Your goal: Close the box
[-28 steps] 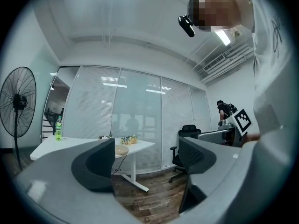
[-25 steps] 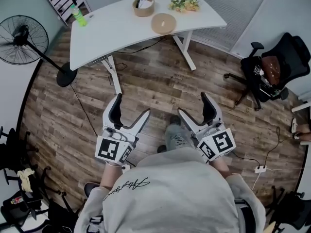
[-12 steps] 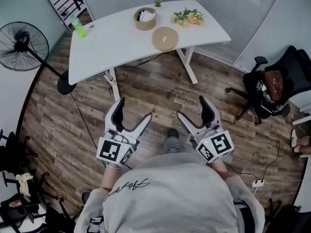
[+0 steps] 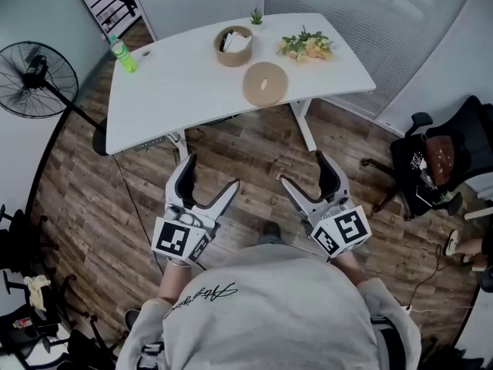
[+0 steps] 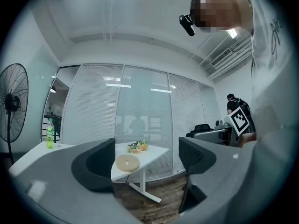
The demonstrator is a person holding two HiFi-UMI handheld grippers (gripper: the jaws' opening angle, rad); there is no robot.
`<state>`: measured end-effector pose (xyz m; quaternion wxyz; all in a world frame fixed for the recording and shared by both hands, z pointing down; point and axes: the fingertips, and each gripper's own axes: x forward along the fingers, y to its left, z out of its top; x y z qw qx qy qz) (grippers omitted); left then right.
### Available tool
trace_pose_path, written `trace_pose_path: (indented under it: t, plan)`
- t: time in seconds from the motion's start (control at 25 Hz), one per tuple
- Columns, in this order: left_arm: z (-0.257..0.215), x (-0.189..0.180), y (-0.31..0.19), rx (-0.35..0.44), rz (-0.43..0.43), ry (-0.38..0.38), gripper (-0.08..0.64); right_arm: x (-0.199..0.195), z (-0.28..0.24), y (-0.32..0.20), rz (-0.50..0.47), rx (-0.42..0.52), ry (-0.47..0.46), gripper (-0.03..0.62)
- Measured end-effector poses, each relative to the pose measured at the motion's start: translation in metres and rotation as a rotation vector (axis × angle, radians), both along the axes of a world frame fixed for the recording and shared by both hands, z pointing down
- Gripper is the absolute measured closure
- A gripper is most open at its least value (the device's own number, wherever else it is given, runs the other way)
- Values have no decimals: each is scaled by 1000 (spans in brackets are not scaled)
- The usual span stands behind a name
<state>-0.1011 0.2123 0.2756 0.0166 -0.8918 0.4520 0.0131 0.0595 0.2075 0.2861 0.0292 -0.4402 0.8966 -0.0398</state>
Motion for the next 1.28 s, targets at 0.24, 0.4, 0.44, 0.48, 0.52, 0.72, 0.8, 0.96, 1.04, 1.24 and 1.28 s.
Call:
trace_pose_path:
  t: [0.24, 0.4, 0.44, 0.48, 0.52, 0.72, 0.8, 0.96, 1.04, 1.24, 1.28]
  plan:
    - [-2, 24, -39, 4, 5, 0, 147, 21, -1, -39, -11, 0, 7, 199]
    - [-3, 38, -60, 16, -8, 5, 147, 38, 1, -62, -14, -2, 6, 199]
    - [-3, 40, -64, 17, -14, 5, 147, 40, 1, -67, -18, -3, 7, 199]
    - [-2, 42, -68, 18, -20, 4, 147, 42, 2, -71, -24, -5, 9, 199]
    - [-2, 44, -72, 20, -25, 0, 147, 43, 3, -75, -31, -7, 11, 199]
    - [-1, 48, -83, 18, -26, -7, 147, 42, 9, -88, -46, -16, 8, 199]
    - [-1, 46, -84, 15, -27, -9, 147, 40, 9, -89, -45, -19, 1, 199]
    - [-3, 40, -85, 14, -24, -10, 147, 37, 7, -90, -42, -14, -11, 199]
    - [-3, 39, -85, 11, -20, -14, 147, 38, 4, -91, -32, -7, -22, 199]
    - [-3, 41, -88, 15, 10, -20, 147, 40, 6, -93, -15, -7, -25, 199]
    - [-3, 42, -89, 15, 15, -25, 147, 41, 6, -93, -14, -7, -25, 199]
